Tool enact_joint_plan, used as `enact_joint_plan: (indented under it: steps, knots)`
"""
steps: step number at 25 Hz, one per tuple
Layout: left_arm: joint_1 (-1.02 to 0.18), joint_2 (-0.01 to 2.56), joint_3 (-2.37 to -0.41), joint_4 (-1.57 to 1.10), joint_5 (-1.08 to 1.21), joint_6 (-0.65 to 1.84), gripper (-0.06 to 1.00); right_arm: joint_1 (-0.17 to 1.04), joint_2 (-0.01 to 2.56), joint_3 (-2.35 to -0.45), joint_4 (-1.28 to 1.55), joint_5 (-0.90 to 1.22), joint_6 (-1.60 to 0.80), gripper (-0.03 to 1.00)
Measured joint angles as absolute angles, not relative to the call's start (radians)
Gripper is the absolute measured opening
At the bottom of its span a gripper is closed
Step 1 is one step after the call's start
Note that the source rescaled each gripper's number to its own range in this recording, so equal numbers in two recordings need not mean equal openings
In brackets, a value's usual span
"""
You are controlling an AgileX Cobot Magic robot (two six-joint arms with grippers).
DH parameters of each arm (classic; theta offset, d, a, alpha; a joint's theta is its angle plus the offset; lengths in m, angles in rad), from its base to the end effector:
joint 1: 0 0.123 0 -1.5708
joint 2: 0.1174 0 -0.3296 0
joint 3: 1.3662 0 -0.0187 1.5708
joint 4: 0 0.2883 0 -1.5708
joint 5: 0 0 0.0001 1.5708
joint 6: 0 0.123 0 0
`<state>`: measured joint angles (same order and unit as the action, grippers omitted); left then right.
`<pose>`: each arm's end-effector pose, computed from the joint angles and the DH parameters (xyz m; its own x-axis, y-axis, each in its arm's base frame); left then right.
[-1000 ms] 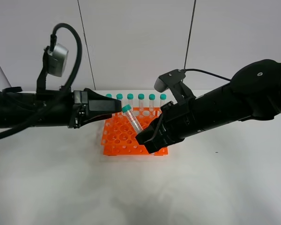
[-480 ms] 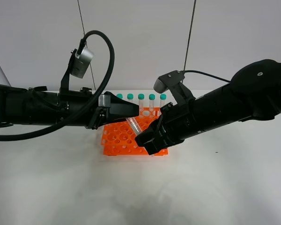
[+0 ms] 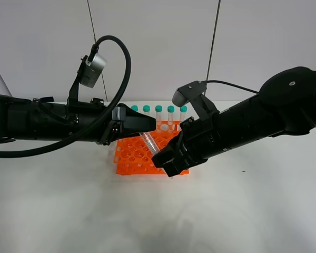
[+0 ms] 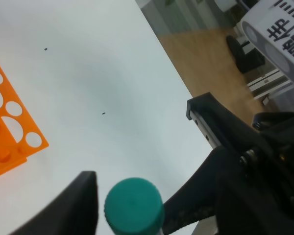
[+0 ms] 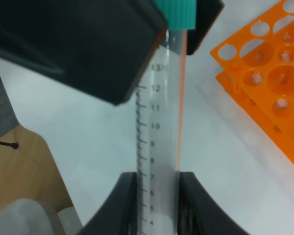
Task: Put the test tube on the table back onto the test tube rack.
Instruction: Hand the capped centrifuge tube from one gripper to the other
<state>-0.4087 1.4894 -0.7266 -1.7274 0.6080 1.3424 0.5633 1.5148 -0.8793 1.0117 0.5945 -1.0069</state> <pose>0.2790 -0.1965 0.2321 -0.7614 -0.0358 -0.6473 0.4983 0.6063 -0.6198 0.2595 0.2330 0.2334 -0.5963 -0.4629 -0.6559 -0.7739 0.5486 0.3165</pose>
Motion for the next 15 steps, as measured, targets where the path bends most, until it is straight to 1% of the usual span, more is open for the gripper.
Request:
enact_joint_plan:
  steps: [1,3,4,6,8,11,12,14,15]
  knots:
    - [-0.409,1.489,-0.727,-1.727,0.608,1.342,0.68,0.563,1.515,-0.879,1.012,0.594,-1.007,0.01]
    - [-0.409,1.489,-0.727,-1.727,0.607,1.342,0.53,0.563,1.515,-0.879,1.012,0.594,-1.007,0.01]
    - [-0.409,1.489,-0.727,-1.727,0.606,1.342,0.43,0.563,1.514,-0.879,1.012,0.594,-1.007,0.01]
    - [-0.409,1.489,-0.727,-1.727,0.602,1.342,0.3,0.563,1.513,-0.879,1.013,0.594,-1.007,0.01]
    - [-0.409,1.489,-0.727,-1.727,0.599,1.342,0.23,0.563,1.512,-0.879,1.013,0.592,-1.007,0.01]
    - [-0.409,1.489,-0.727,-1.729,0.599,1.342,0.19,0.563,1.512,-0.879,1.013,0.592,-1.007,0.01]
    - [-0.409,1.489,-0.727,-1.729,0.599,1.342,0.16,0.563,1.512,-0.879,1.013,0.592,-1.007,0.01]
    - [-0.409,1.489,-0.727,-1.73,0.596,1.342,0.01,0.563,1.512,-0.879,1.014,0.592,-1.007,0.01]
    - [-0.409,1.489,-0.727,-1.73,0.596,1.342,0.0,0.563,1.512,-0.879,1.014,0.592,-1.007,0.01]
